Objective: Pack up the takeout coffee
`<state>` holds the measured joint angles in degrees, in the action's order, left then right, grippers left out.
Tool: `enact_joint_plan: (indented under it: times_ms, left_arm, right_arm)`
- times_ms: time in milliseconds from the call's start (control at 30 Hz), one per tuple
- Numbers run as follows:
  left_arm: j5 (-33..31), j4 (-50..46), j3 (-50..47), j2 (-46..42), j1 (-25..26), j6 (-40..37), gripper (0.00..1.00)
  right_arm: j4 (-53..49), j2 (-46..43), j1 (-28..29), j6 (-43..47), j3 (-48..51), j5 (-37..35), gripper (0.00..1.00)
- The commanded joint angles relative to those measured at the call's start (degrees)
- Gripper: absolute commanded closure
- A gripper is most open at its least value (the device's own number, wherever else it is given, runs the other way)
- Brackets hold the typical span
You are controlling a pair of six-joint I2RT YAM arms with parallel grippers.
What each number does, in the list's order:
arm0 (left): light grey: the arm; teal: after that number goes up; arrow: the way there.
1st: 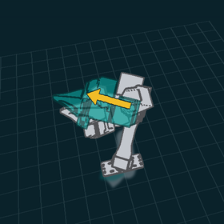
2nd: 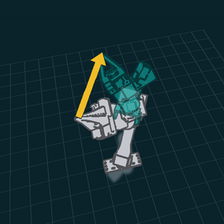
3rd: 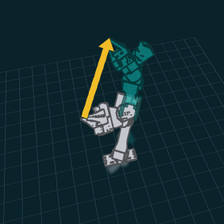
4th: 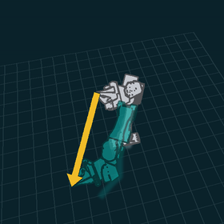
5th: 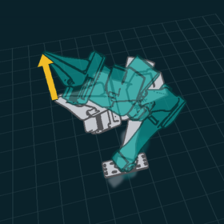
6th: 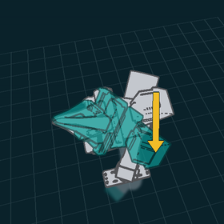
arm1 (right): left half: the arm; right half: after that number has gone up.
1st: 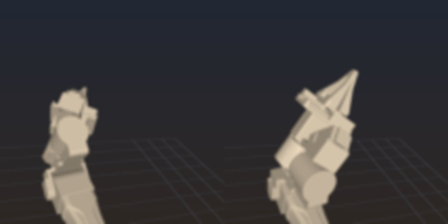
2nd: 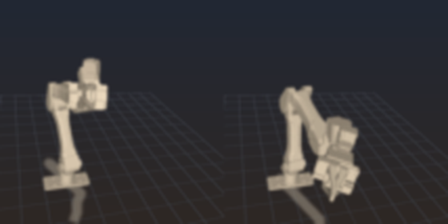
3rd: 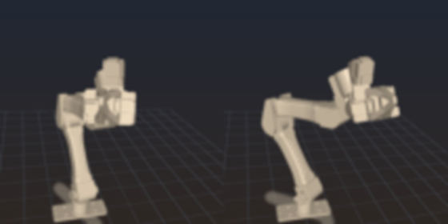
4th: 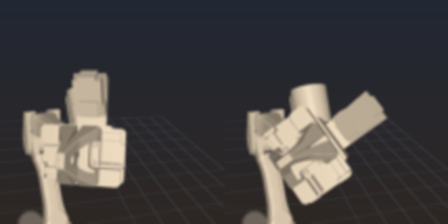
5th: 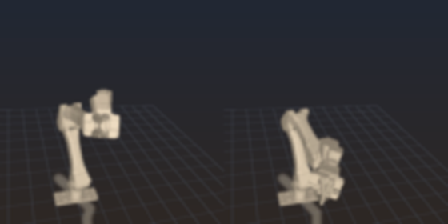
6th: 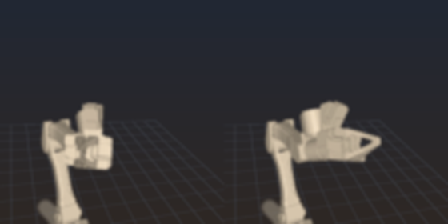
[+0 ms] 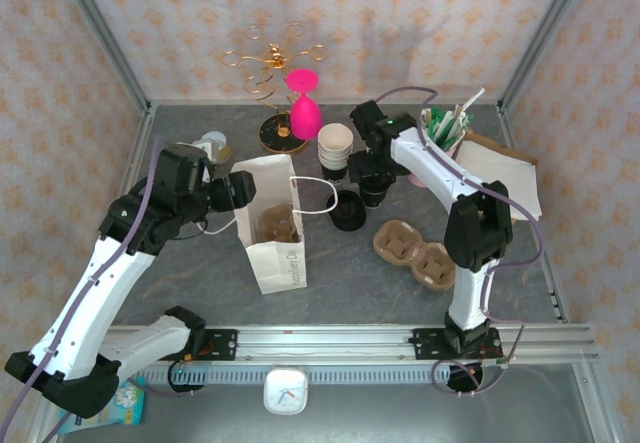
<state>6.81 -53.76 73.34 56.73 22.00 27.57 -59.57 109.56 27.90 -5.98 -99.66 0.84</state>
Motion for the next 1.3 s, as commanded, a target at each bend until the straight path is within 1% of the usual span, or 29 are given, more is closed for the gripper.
enact_joint_plan:
  times_ms: [0,67,267,467,533,900,967,1100,1267]
  left_arm:
    - [-0.74,-1.75,1.45,-0.22,-0.47,0.73,0.17]
    - [-0.66,-1.87,1.41,-0.24,-0.55,0.72,0.17]
    - [-0.49,-1.53,1.32,-0.39,-0.72,1.14,0.17]
    - [-0.83,-2.72,1.64,-0.30,-0.90,1.36,0.17]
    - [-0.59,-2.93,1.63,-0.24,-0.90,1.68,0.19]
    - [-0.55,-5.00,2.22,0.31,-1.60,3.28,0.24]
    - [-0.40,-4.87,2.16,0.25,-1.61,3.36,0.25]
    - [-0.22,-4.45,1.99,0.22,-1.70,3.60,0.26]
    - [0.00,-4.69,2.05,0.40,-1.83,3.88,0.27]
  right_arm:
    - [-2.30,-1.01,-0.39,-1.20,-2.26,-1.75,0.04]
    - [-2.24,-1.41,-0.39,-1.13,-2.64,-1.04,0.06]
    - [-0.23,-0.56,-0.44,-0.02,1.09,0.20,0.09]
    - [-0.45,0.55,-0.40,0.26,0.34,-0.62,0.12]
    - [-0.70,0.93,-0.48,0.40,0.41,-0.84,0.14]
    - [-0.29,1.37,-0.91,-0.09,1.70,-0.59,0.11]
    - [-0.06,1.36,-1.04,-0.17,1.75,0.01,0.13]
    - [0.16,1.60,-1.27,-0.09,2.15,0.65,0.14]
    - [0.03,1.91,-1.27,-0.20,2.44,0.74,0.17]
